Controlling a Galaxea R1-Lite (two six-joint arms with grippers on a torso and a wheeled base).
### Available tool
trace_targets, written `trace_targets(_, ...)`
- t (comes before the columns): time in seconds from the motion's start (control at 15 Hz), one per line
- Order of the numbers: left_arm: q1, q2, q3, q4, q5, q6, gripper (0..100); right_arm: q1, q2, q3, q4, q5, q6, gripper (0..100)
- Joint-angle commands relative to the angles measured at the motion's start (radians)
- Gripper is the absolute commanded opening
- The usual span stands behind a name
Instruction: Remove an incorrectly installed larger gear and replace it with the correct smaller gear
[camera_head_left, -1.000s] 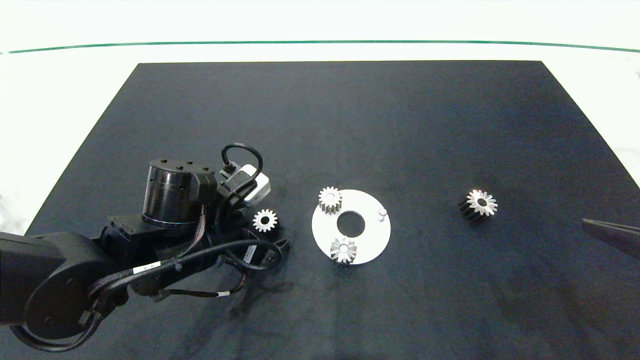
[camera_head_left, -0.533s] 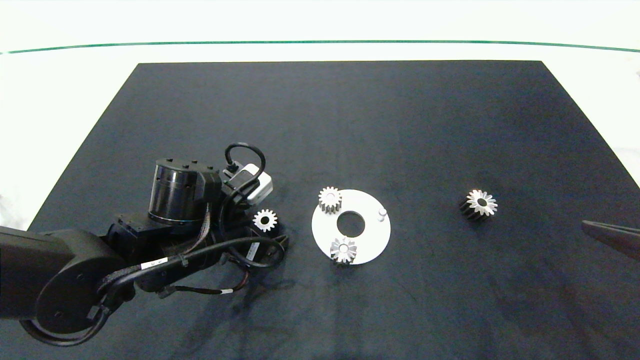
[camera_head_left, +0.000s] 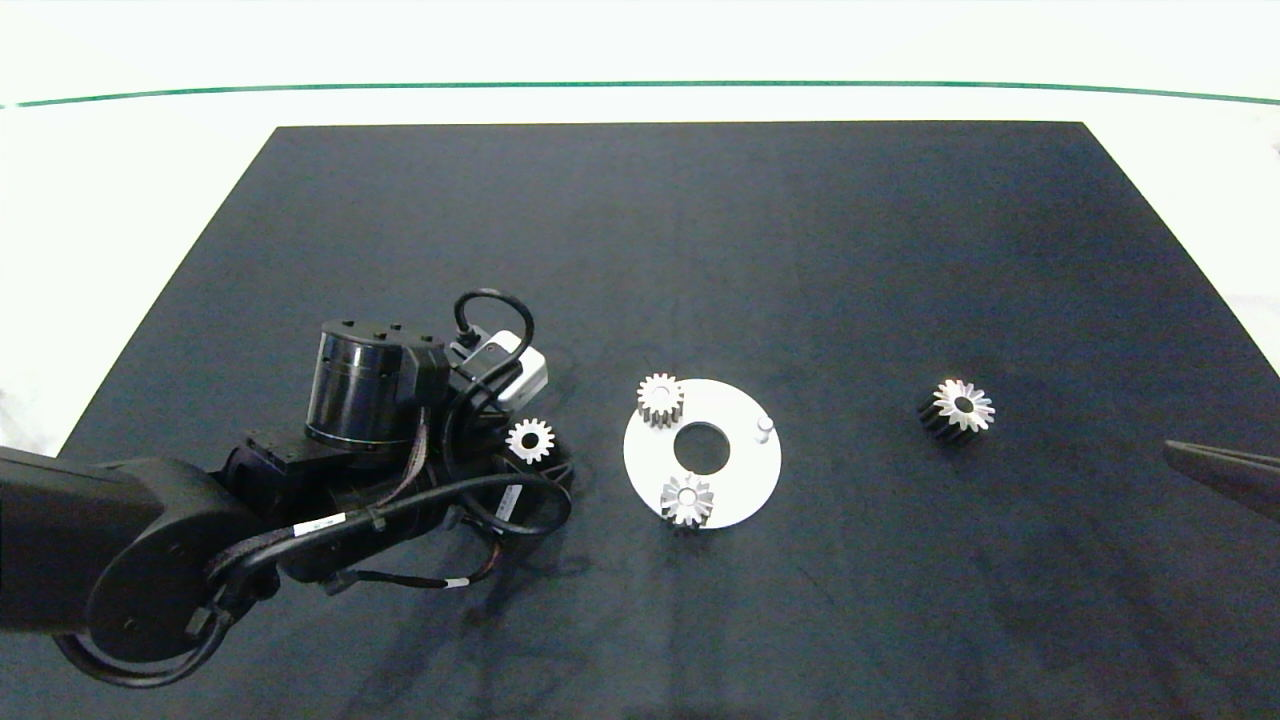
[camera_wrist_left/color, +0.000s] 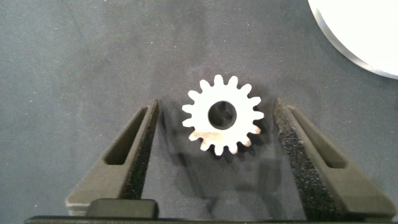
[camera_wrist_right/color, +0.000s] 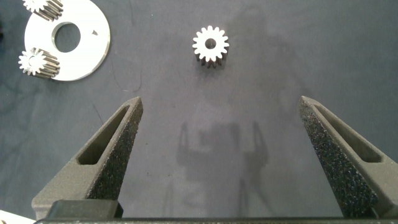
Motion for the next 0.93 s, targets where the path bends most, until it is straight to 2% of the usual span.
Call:
trace_targets(0.07,-0.001,0.003,0.000,-0.003,0.001,0.003,66,0.002,0.000,-0.001,0.002,0.000,-0.001,100)
trace_targets(0.93,-0.004,0.007,0.006,-0.003,0.001,-0.005,39,0.002,-0.006,0.001,0.002,0.000,-0.001,100)
